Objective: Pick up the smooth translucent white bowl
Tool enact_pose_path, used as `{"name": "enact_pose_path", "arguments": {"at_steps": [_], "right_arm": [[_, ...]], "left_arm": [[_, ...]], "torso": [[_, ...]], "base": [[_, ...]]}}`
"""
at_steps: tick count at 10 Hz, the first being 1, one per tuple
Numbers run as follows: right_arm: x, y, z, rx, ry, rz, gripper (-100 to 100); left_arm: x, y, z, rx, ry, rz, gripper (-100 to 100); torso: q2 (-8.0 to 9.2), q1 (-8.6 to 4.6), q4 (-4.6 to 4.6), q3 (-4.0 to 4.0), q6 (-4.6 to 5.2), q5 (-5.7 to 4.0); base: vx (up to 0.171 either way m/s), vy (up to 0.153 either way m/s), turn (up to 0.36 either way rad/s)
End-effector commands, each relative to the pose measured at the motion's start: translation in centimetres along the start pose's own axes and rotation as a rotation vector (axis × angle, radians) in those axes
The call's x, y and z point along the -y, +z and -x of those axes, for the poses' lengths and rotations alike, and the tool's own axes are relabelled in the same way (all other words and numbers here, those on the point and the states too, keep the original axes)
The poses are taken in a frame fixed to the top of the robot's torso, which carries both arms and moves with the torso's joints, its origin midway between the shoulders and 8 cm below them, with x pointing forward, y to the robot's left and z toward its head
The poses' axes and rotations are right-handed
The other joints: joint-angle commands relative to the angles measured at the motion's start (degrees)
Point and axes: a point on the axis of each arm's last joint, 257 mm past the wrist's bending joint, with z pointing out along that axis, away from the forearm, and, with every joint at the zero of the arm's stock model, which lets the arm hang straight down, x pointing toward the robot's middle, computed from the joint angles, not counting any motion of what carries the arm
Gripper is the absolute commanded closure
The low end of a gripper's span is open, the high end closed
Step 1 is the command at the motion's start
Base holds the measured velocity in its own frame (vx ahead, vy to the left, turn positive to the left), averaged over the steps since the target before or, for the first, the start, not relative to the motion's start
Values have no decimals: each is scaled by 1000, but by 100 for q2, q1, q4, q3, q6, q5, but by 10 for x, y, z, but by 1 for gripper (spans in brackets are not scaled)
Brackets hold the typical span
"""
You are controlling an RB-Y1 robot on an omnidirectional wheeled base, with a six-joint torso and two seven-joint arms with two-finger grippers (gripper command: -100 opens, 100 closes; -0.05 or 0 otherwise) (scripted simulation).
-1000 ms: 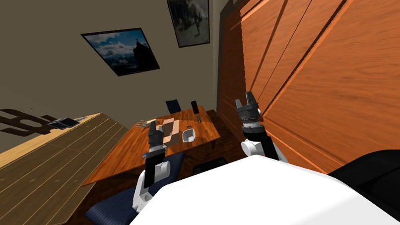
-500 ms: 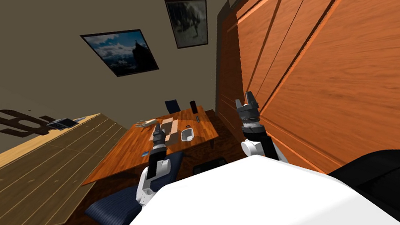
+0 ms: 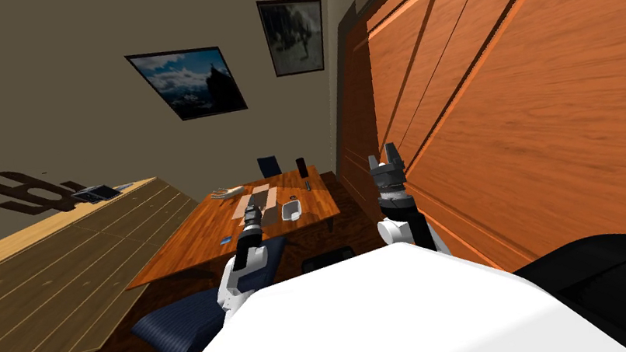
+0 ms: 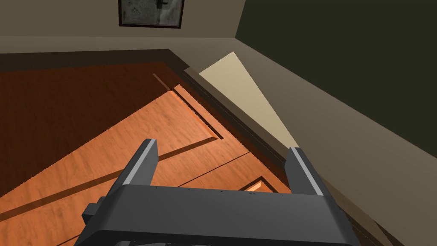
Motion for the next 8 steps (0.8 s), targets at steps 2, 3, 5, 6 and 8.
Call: {"name": "enact_pose_path", "arguments": {"at_steps": [2, 3, 5, 6, 8], "right_arm": [[0, 0, 0, 0, 0, 0, 0], [0, 0, 0, 0, 0, 0, 0], [0, 0, 0, 0, 0, 0, 0], [0, 0, 0, 0, 0, 0, 0], [0, 0, 0, 0, 0, 0, 0]], "left_arm": [[-36, 5, -3, -4, 9, 102, -100], [-38, 5, -3, -4, 9, 108, -100], [-70, 11, -4, -10, 17, 204, -100], [-84, 8, -5, -13, 16, 241, -100], [-106, 8, -7, -18, 19, 306, -100]], "torso": [[-2, 1, 0, -1, 0, 0], [-5, 0, -1, -3, 0, 0], [-6, 1, -1, -4, -1, 0], [-9, -5, -2, -5, 0, -1], [-11, -3, -2, -6, 0, -1]], "base": [[-7, -31, 1], [-6, -30, 2], [-2, -42, 12], [5, -45, 5], [8, -36, 13]]}}
